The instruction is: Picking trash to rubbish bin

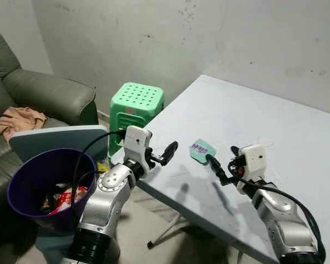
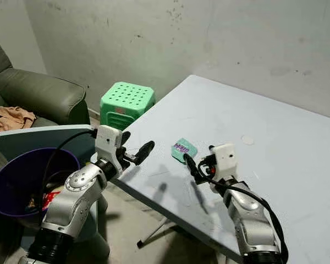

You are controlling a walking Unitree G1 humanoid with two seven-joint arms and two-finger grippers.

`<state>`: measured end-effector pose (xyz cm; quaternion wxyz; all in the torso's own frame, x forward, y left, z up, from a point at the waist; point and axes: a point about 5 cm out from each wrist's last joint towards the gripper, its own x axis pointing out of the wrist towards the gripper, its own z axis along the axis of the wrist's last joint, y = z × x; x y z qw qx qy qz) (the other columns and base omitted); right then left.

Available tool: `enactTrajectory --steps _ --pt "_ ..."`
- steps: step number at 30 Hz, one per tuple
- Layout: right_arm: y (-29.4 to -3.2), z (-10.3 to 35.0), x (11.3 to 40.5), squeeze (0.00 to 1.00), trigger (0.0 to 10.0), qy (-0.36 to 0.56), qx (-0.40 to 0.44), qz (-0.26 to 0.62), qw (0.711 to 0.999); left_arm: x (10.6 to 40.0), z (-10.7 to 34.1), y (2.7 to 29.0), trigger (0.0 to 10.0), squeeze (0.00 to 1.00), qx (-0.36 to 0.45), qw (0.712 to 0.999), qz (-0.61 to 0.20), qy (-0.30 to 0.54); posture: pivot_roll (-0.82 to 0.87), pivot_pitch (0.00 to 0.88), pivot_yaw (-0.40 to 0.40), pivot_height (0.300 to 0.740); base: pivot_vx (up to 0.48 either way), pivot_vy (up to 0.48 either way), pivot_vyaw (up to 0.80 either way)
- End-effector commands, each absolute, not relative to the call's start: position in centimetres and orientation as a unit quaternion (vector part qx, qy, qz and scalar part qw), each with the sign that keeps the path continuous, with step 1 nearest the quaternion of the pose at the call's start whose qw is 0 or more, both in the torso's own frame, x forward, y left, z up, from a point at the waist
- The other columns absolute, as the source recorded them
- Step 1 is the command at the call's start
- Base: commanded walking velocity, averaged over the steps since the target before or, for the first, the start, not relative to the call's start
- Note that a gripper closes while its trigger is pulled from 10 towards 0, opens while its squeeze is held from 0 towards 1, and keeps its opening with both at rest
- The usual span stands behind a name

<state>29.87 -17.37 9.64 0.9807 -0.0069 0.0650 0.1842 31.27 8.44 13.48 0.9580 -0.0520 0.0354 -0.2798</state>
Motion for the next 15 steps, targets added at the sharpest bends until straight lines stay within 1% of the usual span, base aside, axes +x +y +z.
enactTrajectory --steps 1,7,10,15 --pt "-17.4 9.8 30.3 0.00 10.0 0.061 -0.013 0.176 0.982 31.4 14.3 8.3 10.0 0.00 -0.049 0.958 -0.282 0.024 -0.01 0.070 -0.079 0.740 0.000 0.000 0.00" --pt "-16.4 10.7 31.7 0.00 10.0 0.039 -0.026 0.148 0.988 31.3 14.5 8.6 10.0 0.00 -0.057 0.960 -0.274 0.023 -0.01 0.083 -0.076 0.740 0.000 0.000 0.00" --pt "-15.5 11.4 32.7 0.00 10.0 0.029 -0.008 0.139 0.990 31.1 14.7 8.5 10.0 0.00 -0.058 0.960 -0.273 0.021 0.00 0.088 -0.078 0.740 0.000 0.000 0.00" --pt "-15.0 11.6 33.8 0.00 10.0 0.044 -0.031 0.115 0.992 31.0 14.9 8.5 10.0 0.00 -0.063 0.961 -0.269 0.020 0.01 0.093 -0.083 0.740 0.000 0.000 0.00"
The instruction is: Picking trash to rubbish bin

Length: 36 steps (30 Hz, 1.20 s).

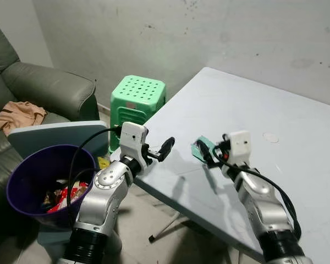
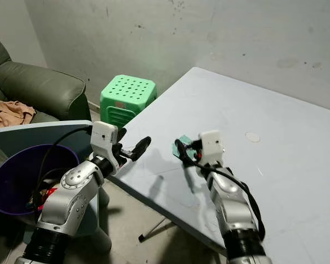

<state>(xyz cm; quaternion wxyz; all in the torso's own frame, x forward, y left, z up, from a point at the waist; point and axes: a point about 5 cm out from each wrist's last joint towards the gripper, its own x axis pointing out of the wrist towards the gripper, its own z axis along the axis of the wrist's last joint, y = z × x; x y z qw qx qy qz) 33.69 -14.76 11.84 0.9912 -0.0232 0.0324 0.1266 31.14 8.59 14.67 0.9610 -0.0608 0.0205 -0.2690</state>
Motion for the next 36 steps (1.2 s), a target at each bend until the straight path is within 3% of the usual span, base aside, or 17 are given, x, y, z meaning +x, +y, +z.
enactTrajectory --steps 1,11,23,29,31,36 --pt "-15.0 11.6 34.0 0.00 10.0 0.044 -0.037 0.110 0.992 30.9 14.9 8.5 10.0 0.00 -0.063 0.961 -0.269 0.020 0.01 0.094 -0.084 0.740 0.000 0.000 0.00" --pt "-15.6 10.7 34.3 0.00 10.0 0.076 -0.064 0.081 0.992 30.7 15.0 8.8 10.0 0.00 -0.070 0.963 -0.259 0.021 0.02 0.104 -0.090 0.740 0.000 0.000 0.00" --pt "-17.8 8.4 31.6 0.00 10.0 0.131 -0.140 0.098 0.976 30.7 15.3 8.9 10.0 0.00 -0.077 0.963 -0.256 0.020 0.00 0.108 -0.087 0.740 0.000 0.000 0.00" --pt "-17.5 8.5 30.3 0.00 10.0 0.133 -0.120 0.181 0.967 30.8 15.5 8.8 10.0 0.00 -0.079 0.963 -0.257 0.018 0.00 0.107 -0.084 0.740 0.000 0.000 0.00" --pt "-16.9 9.4 28.9 0.00 10.0 0.093 -0.105 0.268 0.953 30.9 15.6 8.9 10.0 0.00 -0.080 0.963 -0.256 0.016 0.00 0.107 -0.083 0.740 0.000 0.000 0.00" --pt "-17.1 9.6 27.7 0.00 10.0 0.096 -0.130 0.311 0.937 31.1 15.7 8.9 10.0 0.00 -0.082 0.964 -0.255 0.015 -0.01 0.107 -0.083 0.740 0.000 0.000 0.00"
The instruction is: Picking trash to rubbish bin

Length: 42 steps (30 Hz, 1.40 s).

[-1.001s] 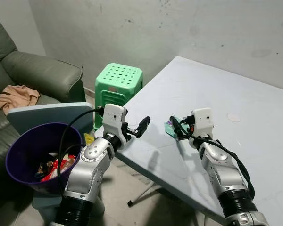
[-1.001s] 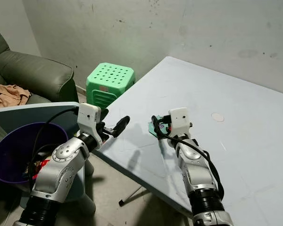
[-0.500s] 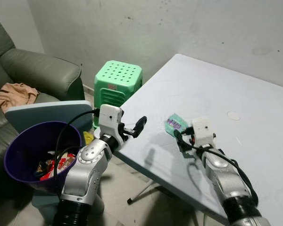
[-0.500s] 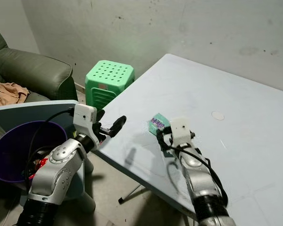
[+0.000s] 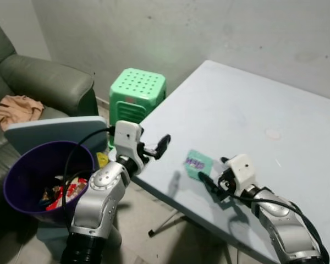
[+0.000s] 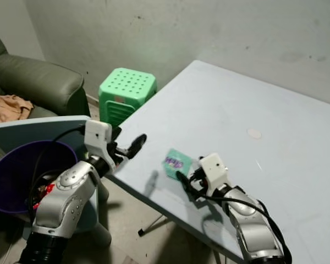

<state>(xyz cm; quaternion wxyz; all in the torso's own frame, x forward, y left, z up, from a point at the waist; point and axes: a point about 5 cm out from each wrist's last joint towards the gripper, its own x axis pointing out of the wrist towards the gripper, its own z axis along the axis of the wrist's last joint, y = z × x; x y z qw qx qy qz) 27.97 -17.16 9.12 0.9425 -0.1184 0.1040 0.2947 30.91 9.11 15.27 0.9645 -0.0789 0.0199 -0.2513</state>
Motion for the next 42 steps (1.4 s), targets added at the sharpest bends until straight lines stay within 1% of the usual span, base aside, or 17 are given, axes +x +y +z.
enactTrajectory --steps 1,3,7,10,11,14,23,28,33,36,38,42 --pt "-17.2 9.7 27.6 0.00 10.0 0.095 -0.129 0.316 0.935 31.1 15.7 8.9 10.0 0.00 -0.082 0.964 -0.254 0.014 -0.01 0.107 -0.083 0.740 0.000 0.000 0.00" --pt "-17.3 9.9 27.4 0.00 10.0 0.092 -0.127 0.326 0.932 31.1 15.7 8.9 10.0 0.00 -0.084 0.964 -0.254 0.014 -0.01 0.107 -0.082 0.740 0.000 0.000 0.00" --pt "-17.8 10.3 28.0 0.00 10.0 0.087 -0.118 0.307 0.940 31.2 15.8 8.8 10.0 0.00 -0.085 0.964 -0.253 0.012 -0.01 0.105 -0.083 0.740 0.000 0.000 0.00" --pt "-17.8 10.9 28.3 0.00 10.0 0.070 -0.081 0.309 0.945 31.2 15.8 8.7 10.0 0.00 -0.086 0.963 -0.254 0.011 -0.01 0.106 -0.083 0.740 0.000 0.000 0.00" --pt "-17.7 11.3 28.3 0.00 10.0 0.061 -0.059 0.315 0.945 31.2 15.8 8.7 10.0 0.00 -0.086 0.963 -0.254 0.011 -0.01 0.104 -0.084 0.740 0.000 0.000 0.00" --pt "-17.5 11.5 28.2 0.00 10.0 0.057 -0.035 0.330 0.942 31.2 15.8 8.6 10.0 0.00 -0.087 0.963 -0.254 0.011 -0.01 0.105 -0.084 0.740 0.000 0.000 0.00" --pt "-16.9 11.8 28.7 0.00 10.0 0.058 -0.010 0.329 0.943 31.2 15.9 8.5 10.0 0.00 -0.088 0.963 -0.253 0.010 -0.01 0.104 -0.085 0.740 0.000 0.000 0.00" --pt "-16.2 11.7 29.5 0.00 10.0 0.084 0.005 0.318 0.944 31.1 15.9 8.4 10.0 0.00 -0.090 0.963 -0.254 0.009 0.00 0.104 -0.089 0.740 0.000 0.000 0.00" --pt "-16.0 10.7 29.7 0.00 10.0 0.122 0.000 0.312 0.942 31.0 15.9 8.3 10.0 0.00 -0.091 0.963 -0.254 0.009 0.00 0.107 -0.096 0.740 0.000 0.000 0.00" --pt "-15.9 9.3 29.0 0.00 10.0 0.167 -0.009 0.324 0.931 30.8 15.9 8.4 10.0 0.00 -0.093 0.963 -0.252 0.009 0.01 0.110 -0.100 0.740 0.000 0.000 0.00" --pt "-15.9 8.8 28.5 0.00 10.0 0.185 -0.007 0.335 0.924 30.8 15.8 8.5 10.0 0.00 -0.093 0.964 -0.250 0.009 0.01 0.113 -0.103 0.740 0.000 0.000 0.00" --pt "-16.1 7.8 27.4 0.00 10.0 0.213 -0.031 0.358 0.909 30.7 15.8 8.6 10.0 0.00 -0.094 0.964 -0.247 0.010 0.00 0.117 -0.105 0.740 0.000 0.000 0.00"
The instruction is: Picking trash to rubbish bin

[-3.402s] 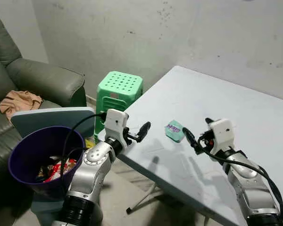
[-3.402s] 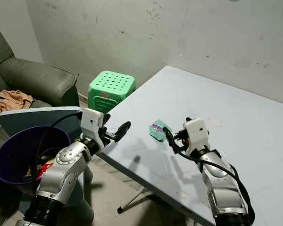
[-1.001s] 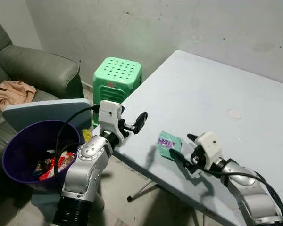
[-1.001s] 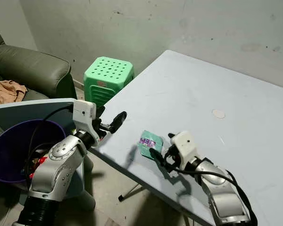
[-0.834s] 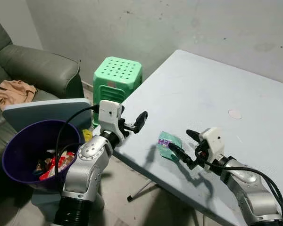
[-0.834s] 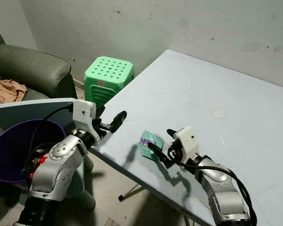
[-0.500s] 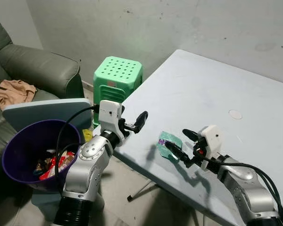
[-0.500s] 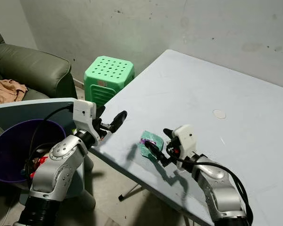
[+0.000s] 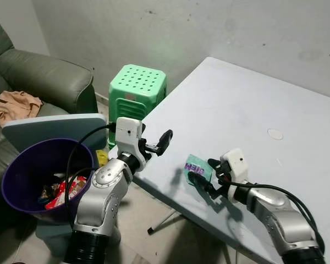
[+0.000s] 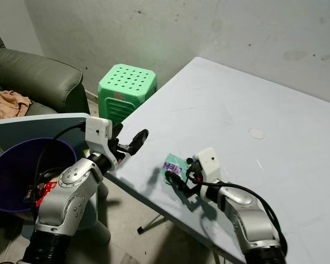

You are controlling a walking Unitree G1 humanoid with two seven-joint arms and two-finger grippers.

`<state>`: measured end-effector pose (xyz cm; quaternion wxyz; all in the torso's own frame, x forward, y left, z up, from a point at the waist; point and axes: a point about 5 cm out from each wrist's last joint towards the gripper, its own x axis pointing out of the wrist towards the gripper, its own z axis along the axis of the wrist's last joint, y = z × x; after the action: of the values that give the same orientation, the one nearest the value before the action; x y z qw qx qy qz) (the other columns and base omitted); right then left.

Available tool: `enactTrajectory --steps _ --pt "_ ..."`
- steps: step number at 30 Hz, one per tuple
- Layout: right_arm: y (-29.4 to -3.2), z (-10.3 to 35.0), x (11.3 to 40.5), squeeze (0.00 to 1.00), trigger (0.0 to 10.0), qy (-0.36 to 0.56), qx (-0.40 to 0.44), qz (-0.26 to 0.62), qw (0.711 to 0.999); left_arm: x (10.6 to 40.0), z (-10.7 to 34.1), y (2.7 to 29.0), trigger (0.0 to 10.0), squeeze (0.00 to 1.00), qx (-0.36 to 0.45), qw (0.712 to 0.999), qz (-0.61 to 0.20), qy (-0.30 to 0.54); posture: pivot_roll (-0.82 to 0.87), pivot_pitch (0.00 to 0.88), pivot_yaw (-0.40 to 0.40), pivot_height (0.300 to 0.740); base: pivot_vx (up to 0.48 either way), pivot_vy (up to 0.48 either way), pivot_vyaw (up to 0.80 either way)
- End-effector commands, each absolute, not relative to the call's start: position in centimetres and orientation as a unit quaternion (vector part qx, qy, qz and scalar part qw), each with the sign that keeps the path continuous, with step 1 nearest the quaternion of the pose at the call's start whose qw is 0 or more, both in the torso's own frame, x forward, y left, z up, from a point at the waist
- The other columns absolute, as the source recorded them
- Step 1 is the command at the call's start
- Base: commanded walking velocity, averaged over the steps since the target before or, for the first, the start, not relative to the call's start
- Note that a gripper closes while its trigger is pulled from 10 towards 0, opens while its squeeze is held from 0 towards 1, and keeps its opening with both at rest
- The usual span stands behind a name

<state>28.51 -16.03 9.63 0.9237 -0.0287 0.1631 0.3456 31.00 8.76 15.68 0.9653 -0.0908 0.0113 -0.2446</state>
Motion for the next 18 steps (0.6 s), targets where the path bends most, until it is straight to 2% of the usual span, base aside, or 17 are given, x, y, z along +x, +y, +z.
enactTrajectory --steps 1,5,6,7,8,9,17,18 --pt "-16.2 7.6 27.2 0.00 10.0 0.221 -0.031 0.359 0.906 30.7 15.8 8.6 10.0 0.00 -0.094 0.964 -0.247 0.009 0.00 0.118 -0.106 0.740 0.000 0.000 0.00" --pt "-16.5 7.5 26.7 0.00 10.0 0.229 -0.034 0.360 0.904 30.8 15.8 8.6 10.0 0.00 -0.095 0.965 -0.245 0.009 0.00 0.123 -0.106 0.740 0.000 0.000 0.00" --pt "-16.7 7.5 26.6 0.00 5.3 0.230 -0.029 0.359 0.904 30.8 15.9 8.6 10.0 0.00 -0.096 0.965 -0.244 0.008 0.00 0.124 -0.106 0.740 0.000 0.000 0.00" --pt "-16.8 7.6 26.6 0.00 5.3 0.229 -0.029 0.358 0.905 30.8 15.9 8.7 10.0 0.00 -0.096 0.965 -0.244 0.008 0.00 0.124 -0.106 0.740 0.000 0.000 0.00" --pt "-16.8 7.7 26.6 0.00 0.7 0.228 -0.026 0.357 0.906 30.8 15.9 8.7 10.0 0.00 -0.097 0.965 -0.244 0.008 0.00 0.124 -0.105 0.740 0.000 0.000 0.00" --pt "-17.0 7.7 26.6 0.00 0.0 0.230 -0.028 0.351 0.907 30.8 15.9 8.7 10.0 0.00 -0.096 0.965 -0.244 0.007 0.00 0.124 -0.105 0.740 0.000 0.000 0.00" --pt "-17.2 7.8 26.7 0.00 0.0 0.228 -0.036 0.347 0.909 30.8 16.0 8.7 10.0 0.00 -0.097 0.965 -0.243 0.006 0.00 0.127 -0.106 0.740 0.000 0.000 0.00" --pt "-17.2 7.8 26.7 0.00 0.4 0.229 -0.035 0.346 0.909 30.8 16.0 8.7 10.0 0.00 -0.099 0.965 -0.242 0.006 0.00 0.127 -0.105 0.740 0.000 0.000 0.00"
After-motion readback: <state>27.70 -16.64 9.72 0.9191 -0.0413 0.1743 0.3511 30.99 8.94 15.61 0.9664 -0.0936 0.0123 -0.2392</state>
